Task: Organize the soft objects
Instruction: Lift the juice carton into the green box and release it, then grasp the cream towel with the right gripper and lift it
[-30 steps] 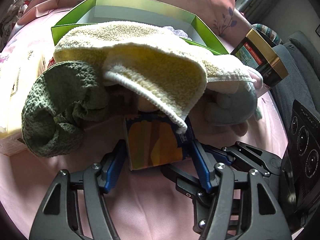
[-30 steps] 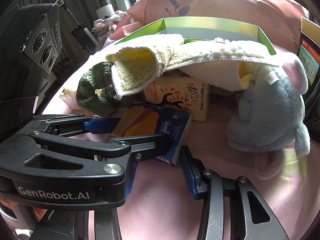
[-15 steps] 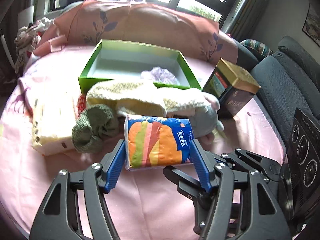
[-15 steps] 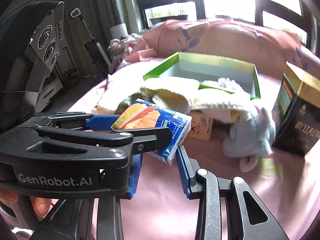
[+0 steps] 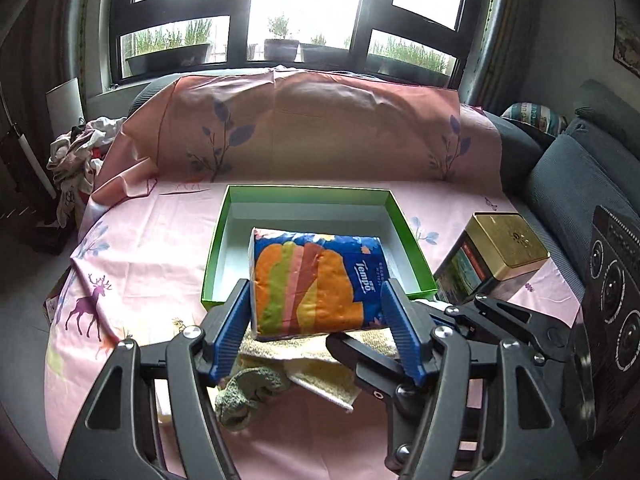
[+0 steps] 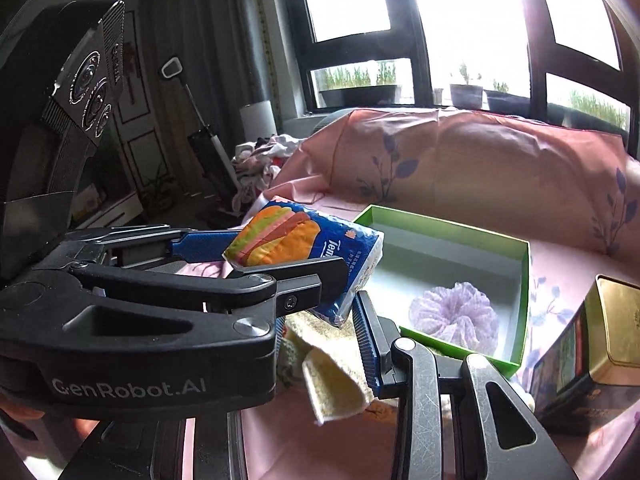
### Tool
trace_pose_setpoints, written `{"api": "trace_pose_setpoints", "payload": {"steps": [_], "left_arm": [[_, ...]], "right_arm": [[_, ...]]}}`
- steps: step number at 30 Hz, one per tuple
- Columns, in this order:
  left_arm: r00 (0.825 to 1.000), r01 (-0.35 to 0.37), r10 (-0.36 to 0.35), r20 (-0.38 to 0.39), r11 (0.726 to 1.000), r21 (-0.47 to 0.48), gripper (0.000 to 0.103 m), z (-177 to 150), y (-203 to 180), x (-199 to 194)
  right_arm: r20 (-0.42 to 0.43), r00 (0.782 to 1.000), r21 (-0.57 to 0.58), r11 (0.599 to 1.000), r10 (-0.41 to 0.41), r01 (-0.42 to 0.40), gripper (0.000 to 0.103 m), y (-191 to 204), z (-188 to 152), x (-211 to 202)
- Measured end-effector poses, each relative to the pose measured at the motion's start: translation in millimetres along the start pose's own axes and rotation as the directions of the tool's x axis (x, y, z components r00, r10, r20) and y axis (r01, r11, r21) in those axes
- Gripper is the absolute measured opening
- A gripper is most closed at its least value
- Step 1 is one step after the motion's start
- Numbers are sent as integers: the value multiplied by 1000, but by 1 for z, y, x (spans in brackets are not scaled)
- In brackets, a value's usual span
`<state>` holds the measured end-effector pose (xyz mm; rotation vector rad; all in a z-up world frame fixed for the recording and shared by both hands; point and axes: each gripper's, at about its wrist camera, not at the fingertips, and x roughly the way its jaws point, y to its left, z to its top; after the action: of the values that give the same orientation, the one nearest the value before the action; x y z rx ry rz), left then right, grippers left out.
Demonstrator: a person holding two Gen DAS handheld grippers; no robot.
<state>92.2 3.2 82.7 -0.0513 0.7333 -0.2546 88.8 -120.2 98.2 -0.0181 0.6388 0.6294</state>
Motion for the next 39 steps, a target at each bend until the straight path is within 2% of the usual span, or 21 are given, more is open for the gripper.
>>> {"api": "trace_pose_setpoints", "payload": {"steps": [8, 14, 16, 18, 19, 21, 22, 23, 26, 32, 39], "left_arm": [[998, 50, -51, -44, 998, -24, 65, 24, 11, 58], [984, 105, -116, -136, 991, -83, 66, 36, 18, 107], [981, 106, -120, -152, 989, -102, 70, 38, 21, 117], [977, 99, -122, -177, 986, -133, 87, 39, 23, 125], [975, 95, -122, -187, 985, -147, 89, 39, 25, 127], [974, 77, -109, -199, 984, -161, 91, 39, 27, 127], [975, 68, -100, -200, 984, -163, 91, 39, 27, 125], [975, 62, -94, -199, 985, -163, 91, 39, 28, 121], [981, 49, -79, -175, 984, -169, 102, 40, 33, 107], [989, 11, -34, -146, 989, -150, 102, 33, 34, 74], [989, 14, -35, -143, 989, -149, 102, 4, 32, 43]], "right_arm": [[-51, 997, 27, 998, -52, 54, 37, -33, 12, 39], [-134, 988, 98, 991, -77, 91, 37, -63, 12, 68], [-160, 983, 114, 988, -85, 104, 37, -69, 12, 77], [-196, 974, 116, 984, -110, 135, 38, -72, 13, 84], [-212, 967, 102, 981, -139, 163, 41, -70, 13, 86], [-227, 953, 65, 973, -200, 220, 62, -67, 13, 84], [-220, 952, 55, 972, -212, 229, 63, -65, 13, 80], [-215, 954, 49, 973, -210, 226, 64, -64, 12, 75], [-207, 955, 51, 973, -211, 226, 64, -63, 10, 57], [-197, 957, 73, 971, -212, 230, 64, -56, -3, 23], [-201, 958, 91, 970, -206, 227, 64, -44, -28, -15]]}}
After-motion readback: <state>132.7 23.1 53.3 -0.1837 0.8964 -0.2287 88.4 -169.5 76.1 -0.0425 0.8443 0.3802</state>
